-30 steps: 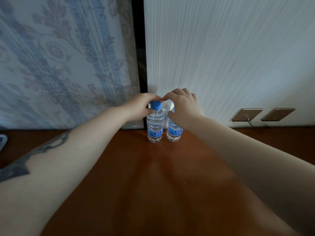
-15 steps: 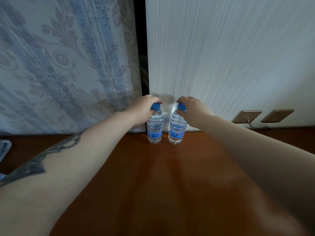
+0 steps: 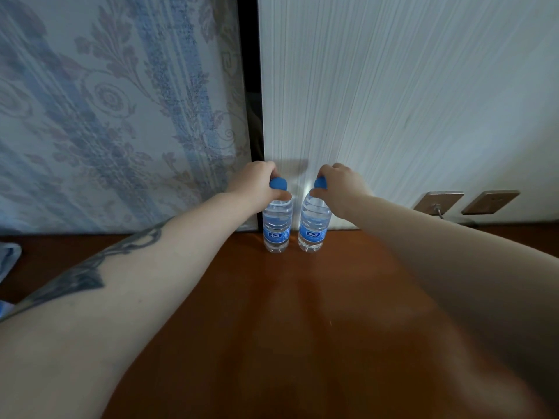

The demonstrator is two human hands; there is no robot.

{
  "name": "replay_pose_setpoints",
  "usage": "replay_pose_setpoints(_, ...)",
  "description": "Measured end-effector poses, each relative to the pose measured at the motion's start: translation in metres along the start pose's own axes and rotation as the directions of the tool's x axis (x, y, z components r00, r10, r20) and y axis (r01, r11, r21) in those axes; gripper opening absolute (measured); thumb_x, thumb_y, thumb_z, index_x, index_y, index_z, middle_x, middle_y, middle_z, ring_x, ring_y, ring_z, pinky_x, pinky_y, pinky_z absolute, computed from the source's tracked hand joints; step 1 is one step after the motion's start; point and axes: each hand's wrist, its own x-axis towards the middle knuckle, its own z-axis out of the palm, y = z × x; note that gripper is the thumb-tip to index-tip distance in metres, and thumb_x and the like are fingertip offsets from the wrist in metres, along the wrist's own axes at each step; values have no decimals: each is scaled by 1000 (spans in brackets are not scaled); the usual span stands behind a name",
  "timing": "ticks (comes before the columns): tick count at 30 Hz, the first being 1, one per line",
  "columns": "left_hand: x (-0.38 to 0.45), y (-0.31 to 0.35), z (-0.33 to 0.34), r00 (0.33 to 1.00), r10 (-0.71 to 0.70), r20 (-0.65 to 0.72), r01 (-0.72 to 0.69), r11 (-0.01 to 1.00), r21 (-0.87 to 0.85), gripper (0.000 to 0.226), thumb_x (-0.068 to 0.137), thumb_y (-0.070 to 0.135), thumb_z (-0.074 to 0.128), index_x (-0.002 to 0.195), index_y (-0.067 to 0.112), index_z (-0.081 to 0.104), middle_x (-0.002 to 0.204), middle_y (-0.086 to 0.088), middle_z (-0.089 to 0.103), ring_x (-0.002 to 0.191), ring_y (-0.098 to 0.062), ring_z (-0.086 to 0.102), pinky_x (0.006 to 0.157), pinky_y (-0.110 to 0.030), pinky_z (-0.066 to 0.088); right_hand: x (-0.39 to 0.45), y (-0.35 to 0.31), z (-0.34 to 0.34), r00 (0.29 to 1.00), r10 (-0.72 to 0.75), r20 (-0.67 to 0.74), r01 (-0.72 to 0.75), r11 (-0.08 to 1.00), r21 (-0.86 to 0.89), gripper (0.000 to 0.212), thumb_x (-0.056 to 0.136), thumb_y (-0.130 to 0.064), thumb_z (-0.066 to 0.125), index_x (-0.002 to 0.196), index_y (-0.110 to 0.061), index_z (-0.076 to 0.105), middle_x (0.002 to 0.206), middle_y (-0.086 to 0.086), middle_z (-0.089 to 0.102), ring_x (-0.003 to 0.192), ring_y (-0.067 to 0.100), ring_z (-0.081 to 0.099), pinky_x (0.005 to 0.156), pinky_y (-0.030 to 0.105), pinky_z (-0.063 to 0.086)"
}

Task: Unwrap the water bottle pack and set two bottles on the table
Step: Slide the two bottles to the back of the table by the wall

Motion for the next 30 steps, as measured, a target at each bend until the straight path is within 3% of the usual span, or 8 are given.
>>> replay_pose_setpoints(6,-6,6,3,998,-42,-40,40,997,-59,48,65,51,80,87,18,55,84,3,59,74,-15,56,60,-31,45,0,-3,-4,1000,2,14,-3,1000,23,38,89,-34,63,116,-8,57,112,12,58,95,26,55,70,30,38)
replay_pose_setpoints(9,-8,7,3,996,-56,-71,50,996,-74,44,66,47,81,85,15,58,84,-1,62,76,-18,59,62,-35,49,1,-1,-7,999,-40,20,39,998,47,34,87,-31,65,114,-11,60,112,11,58,91,22,51,71,30,36)
replay_pose_setpoints(12,-10,8,4,994,-63,-88,54,994,-96,42,67,43,82,85,13,59,84,-3,64,77,-20,61,68,-40,52,2,0,-7,997,-72,32,70,997,43,32,88,-30,64,115,-14,60,113,10,58,98,26,54,73,29,37)
replay_pose_setpoints(18,-8,10,4,994,-55,-91,47,995,-83,41,68,44,80,87,13,59,84,-1,62,76,-18,60,67,-38,52,4,0,-6,996,-86,39,84,996,43,33,89,-30,62,119,-14,58,114,10,57,99,26,54,74,30,38)
replay_pose_setpoints(23,-4,12,5,995,-41,-91,34,996,-81,39,69,44,80,84,15,58,83,-1,61,70,-14,55,61,-34,47,3,1,-2,996,-93,7,92,993,78,32,88,-30,63,117,-15,60,110,9,56,94,25,53,72,30,36)
replay_pose_setpoints(30,-4,10,11,987,-50,-150,36,995,-98,41,72,44,78,86,12,58,88,-3,60,76,-19,58,67,-38,50,4,-2,3,996,-86,-20,87,988,124,31,88,-30,64,115,-15,61,105,7,54,83,19,46,69,29,34)
